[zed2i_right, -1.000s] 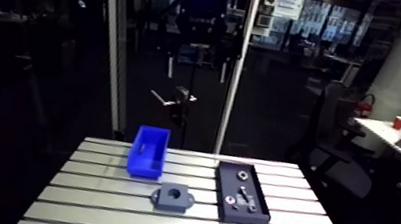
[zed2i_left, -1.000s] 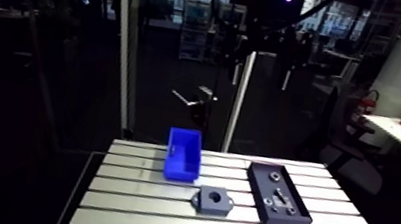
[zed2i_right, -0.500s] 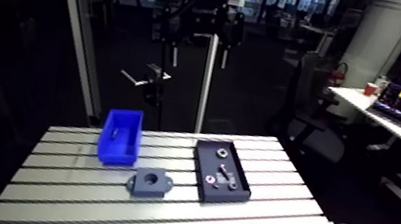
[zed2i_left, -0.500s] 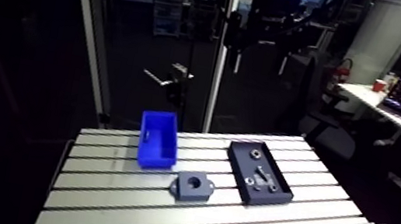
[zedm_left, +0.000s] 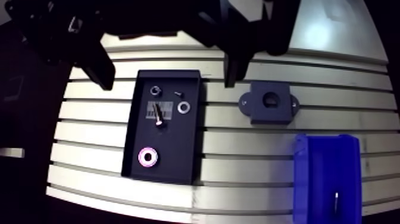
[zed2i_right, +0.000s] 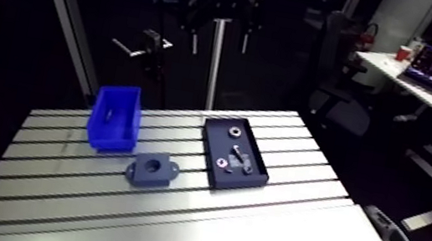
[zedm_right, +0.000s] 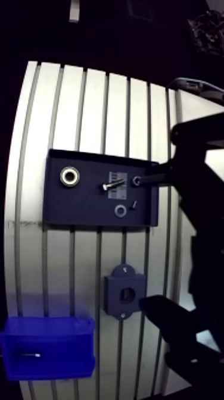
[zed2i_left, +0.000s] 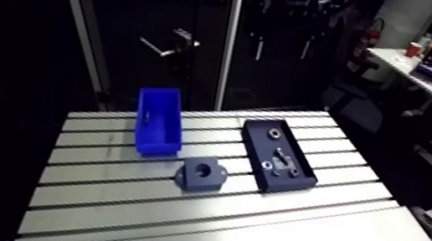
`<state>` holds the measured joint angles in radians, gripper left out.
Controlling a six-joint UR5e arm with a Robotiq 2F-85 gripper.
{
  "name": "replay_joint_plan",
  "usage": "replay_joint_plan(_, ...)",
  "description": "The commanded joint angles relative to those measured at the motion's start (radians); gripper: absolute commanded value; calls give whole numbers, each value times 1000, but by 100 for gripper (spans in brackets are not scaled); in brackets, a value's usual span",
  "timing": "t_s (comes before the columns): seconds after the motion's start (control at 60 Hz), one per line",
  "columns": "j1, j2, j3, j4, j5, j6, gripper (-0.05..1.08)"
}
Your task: Pick up the bearing and press it into the housing until flush.
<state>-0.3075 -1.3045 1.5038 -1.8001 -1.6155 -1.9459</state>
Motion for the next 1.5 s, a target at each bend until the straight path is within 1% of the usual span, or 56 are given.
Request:
replay_joint_plan(0.017, -36, 85, -24, -24, -1, -12, 1)
replay_joint_plan(0.417, -53, 151, -15, -111, -2, -11, 1)
replay_joint_plan(0.567, -61, 165, -11, -129, -1, -11, 1)
replay_joint_plan(0.617, -71, 181, -10, -130, -1, -11, 1)
replay_joint_plan(0.85, -78, 214, -11, -136, -2, -9, 1)
replay_joint_plan(0.95, -83, 220, -1, -164, -1, -11, 1)
replay_joint_plan(1.067, -87, 239, 12, -187, -3, -5, 1)
replay_joint_plan(1.1, -87, 242, 15, -190, -5, -5, 2)
replay_joint_plan(1.15, -87, 248, 18, -194, -5, -2, 7)
replay_joint_plan(1.167, -87, 248, 18, -194, -5, -2, 7)
replay_joint_plan(1.183, -87, 251, 19, -197, -5, -2, 10)
replay_joint_plan(1.3, -88, 266, 26, -214, -7, 2, 17)
replay_joint_plan(1.5, -99, 289, 29, -228, -8, 2, 21)
